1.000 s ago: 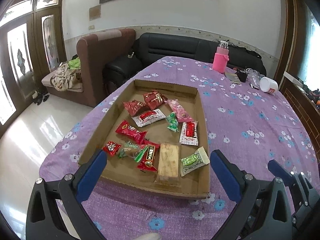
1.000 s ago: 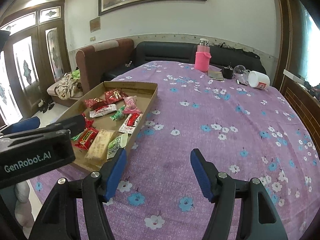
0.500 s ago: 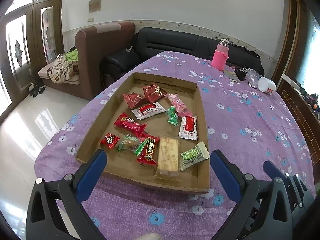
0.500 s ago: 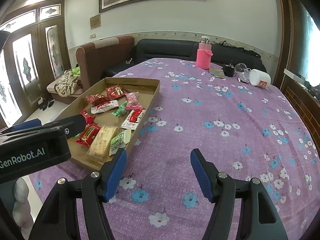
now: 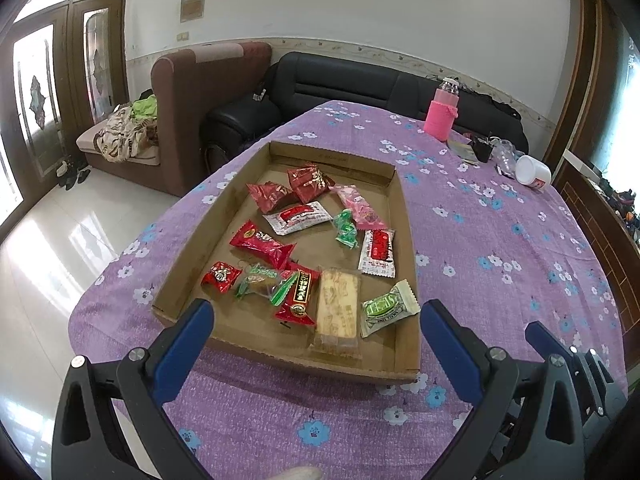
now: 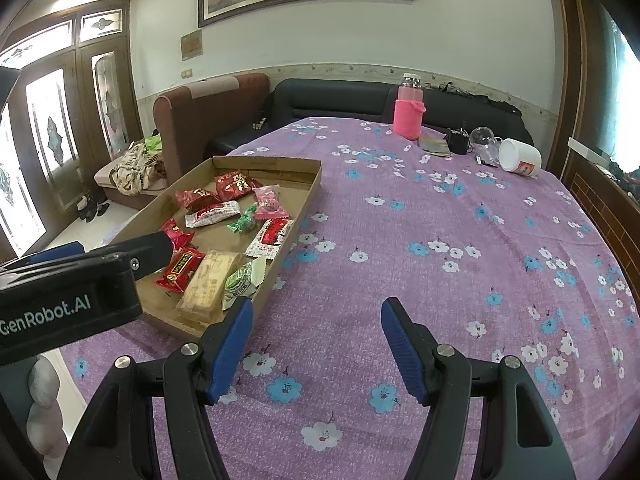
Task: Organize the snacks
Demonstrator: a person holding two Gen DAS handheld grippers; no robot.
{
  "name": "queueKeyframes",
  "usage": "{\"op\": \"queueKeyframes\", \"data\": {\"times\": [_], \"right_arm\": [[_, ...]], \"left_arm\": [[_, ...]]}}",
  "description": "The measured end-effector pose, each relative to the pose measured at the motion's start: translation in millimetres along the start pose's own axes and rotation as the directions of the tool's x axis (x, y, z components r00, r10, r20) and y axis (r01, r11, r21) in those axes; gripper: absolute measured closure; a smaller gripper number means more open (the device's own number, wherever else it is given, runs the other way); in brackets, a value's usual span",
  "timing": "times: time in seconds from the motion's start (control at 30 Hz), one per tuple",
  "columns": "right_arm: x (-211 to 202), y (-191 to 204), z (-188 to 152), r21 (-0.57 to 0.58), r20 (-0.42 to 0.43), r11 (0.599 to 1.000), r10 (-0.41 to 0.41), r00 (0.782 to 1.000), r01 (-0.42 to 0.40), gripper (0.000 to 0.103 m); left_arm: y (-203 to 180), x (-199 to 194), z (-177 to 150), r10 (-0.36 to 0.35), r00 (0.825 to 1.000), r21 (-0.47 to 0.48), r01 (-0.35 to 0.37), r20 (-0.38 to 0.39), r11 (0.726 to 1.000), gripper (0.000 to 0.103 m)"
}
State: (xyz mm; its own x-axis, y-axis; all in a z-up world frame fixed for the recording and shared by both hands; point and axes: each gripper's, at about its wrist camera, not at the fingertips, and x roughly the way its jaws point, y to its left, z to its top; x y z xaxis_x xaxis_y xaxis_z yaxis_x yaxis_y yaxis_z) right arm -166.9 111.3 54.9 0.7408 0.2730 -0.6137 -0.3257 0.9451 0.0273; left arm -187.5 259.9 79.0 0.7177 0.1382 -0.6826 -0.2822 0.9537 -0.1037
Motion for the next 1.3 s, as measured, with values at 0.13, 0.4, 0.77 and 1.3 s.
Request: {"op": "queueKeyframes", "data": {"times": [0.13,0.4,0.77,1.3], "right_arm": [[1,2,-1,-0.002,-0.004,1.0,-0.002,1.0,0.002,0.032],[2,6,-4,-0.01,-0.013,1.0,0.001,1.0,-0.001,0.032],[-1,7,-4,-0.007,-0.006,1.0,-0.001,1.0,0.001,0.032],[2,13,-6,-0.021,-0.021,1.0,-0.002,1.0,0.002,0.032]], "left_arm": [[-1,-1,-1,-0.002,1.0,-0.001,0.002,0.002,1.0,0.0],[-2,-3,-2,-0.004,1.0,-0.008,0.004,-0.006,1.0,0.0],[-2,-5,-3,-0.007,1.0,-0.01,0.007,-0.009,1.0,0.0],[-1,-2,-4,-0.021,1.0,-0.026,0.02,-0.022,0.999,0.0]]}}
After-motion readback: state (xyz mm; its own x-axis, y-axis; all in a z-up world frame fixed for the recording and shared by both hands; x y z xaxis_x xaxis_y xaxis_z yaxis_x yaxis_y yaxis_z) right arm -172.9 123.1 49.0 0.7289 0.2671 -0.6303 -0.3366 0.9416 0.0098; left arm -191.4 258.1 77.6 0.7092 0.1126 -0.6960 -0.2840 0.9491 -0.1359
